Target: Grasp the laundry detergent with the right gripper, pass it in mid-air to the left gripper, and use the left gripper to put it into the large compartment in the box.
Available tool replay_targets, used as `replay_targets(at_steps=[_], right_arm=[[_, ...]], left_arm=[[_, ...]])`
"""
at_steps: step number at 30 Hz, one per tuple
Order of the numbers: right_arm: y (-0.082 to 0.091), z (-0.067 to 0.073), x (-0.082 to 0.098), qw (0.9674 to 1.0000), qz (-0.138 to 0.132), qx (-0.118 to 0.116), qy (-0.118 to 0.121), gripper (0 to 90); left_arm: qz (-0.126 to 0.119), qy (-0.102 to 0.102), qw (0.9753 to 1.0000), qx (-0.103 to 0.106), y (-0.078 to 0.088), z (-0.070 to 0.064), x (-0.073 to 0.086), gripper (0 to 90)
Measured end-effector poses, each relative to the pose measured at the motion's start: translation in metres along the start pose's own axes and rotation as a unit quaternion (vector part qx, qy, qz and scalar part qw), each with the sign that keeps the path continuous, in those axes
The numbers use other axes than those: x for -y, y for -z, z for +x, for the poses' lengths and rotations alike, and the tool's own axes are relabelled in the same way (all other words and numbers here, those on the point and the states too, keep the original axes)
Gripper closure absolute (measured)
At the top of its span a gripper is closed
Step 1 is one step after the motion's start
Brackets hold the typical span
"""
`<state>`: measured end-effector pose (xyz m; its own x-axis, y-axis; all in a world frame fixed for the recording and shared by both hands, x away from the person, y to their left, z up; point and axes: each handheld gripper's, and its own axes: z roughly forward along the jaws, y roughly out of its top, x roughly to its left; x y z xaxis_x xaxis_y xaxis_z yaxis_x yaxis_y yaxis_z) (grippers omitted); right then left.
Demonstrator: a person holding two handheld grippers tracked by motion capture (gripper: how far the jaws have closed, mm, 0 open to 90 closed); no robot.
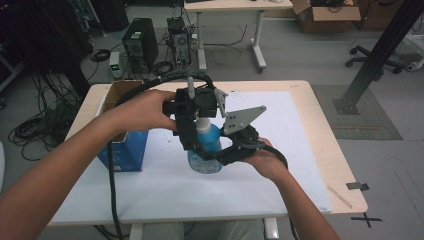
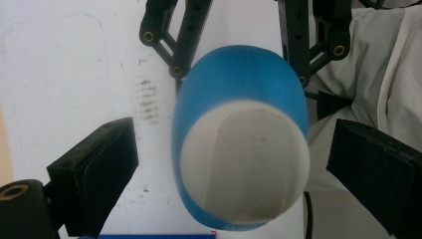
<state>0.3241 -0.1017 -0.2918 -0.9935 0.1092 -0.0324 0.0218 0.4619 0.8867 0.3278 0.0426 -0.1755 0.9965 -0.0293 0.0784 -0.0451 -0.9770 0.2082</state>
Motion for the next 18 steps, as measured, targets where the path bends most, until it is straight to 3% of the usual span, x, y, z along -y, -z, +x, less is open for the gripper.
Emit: replay_targets(at_steps=[18], right_arm=[[-0.0002,-0.0003,0.0009,1.0,0.001,0.0,-0.001,44.4]], left_arm=[[0.005,-0.003,1.0,0.005,-0.0087,0.0016,0.0003,8.6]])
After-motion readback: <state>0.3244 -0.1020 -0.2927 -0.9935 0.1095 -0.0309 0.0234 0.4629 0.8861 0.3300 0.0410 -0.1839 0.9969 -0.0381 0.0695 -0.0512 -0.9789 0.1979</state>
